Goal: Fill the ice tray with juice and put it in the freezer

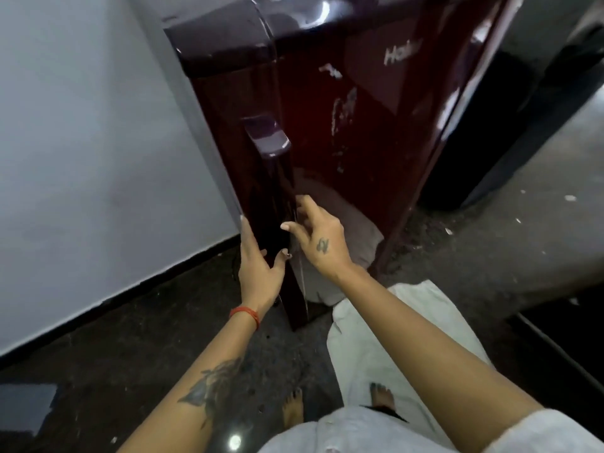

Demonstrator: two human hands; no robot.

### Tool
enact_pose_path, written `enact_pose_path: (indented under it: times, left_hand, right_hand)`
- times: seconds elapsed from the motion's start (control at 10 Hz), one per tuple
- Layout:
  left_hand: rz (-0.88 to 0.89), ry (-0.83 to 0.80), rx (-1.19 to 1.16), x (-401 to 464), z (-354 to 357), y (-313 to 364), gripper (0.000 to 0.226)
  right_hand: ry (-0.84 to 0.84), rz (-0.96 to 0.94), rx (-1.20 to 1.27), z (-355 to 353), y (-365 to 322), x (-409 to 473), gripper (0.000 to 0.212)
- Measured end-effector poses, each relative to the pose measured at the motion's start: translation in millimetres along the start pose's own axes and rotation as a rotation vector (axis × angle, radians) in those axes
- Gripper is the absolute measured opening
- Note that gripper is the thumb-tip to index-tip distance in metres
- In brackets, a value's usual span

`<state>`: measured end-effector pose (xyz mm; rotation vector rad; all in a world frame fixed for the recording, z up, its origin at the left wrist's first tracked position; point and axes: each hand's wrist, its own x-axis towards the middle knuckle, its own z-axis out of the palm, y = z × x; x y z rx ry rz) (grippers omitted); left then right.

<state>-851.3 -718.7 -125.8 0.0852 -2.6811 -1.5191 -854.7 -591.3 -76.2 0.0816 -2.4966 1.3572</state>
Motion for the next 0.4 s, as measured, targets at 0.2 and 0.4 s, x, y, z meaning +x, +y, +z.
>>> enact_pose_path:
  times: [0.2, 0.4]
  left_hand:
    - [-0.274, -0.155, 0.062, -18, 34, -40, 0.085]
    - [-0.340, -1.117, 0.471, -79, 65, -76, 0.054]
  right_hand:
    - [-0.176, 0.327, -0.192, 9, 36, -58, 0.034]
    - [-0.774, 0.934, -0.394, -20, 97, -211, 0.045]
